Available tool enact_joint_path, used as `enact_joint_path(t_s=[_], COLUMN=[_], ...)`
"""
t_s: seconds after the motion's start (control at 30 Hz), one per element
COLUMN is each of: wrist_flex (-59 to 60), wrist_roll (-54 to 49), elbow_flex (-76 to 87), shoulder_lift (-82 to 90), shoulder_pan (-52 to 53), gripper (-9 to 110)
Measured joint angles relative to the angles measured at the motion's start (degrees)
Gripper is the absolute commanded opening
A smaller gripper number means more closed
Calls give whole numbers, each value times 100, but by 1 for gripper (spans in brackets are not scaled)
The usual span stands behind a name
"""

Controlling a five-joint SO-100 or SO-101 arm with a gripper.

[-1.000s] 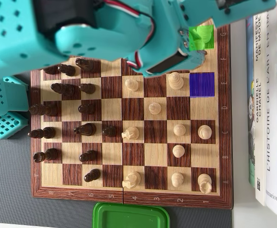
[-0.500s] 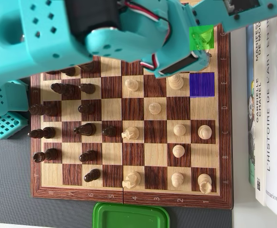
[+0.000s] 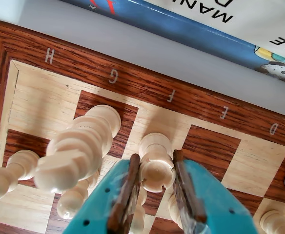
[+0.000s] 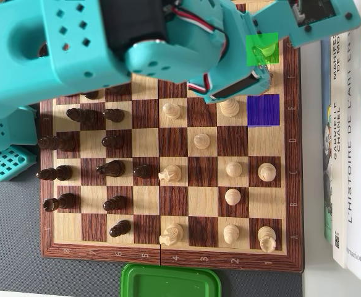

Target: Play chess

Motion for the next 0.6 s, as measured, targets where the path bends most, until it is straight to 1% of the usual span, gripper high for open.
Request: enact_joint_path(t_s=[0.23, 0.4, 0.6], wrist_flex=[0, 0, 0], wrist_roll=[0, 0, 0], elbow_flex=[0, 0, 0], shoulder_lift=[0, 0, 0], shoulder_pan=[0, 0, 0], gripper=[5, 9, 10])
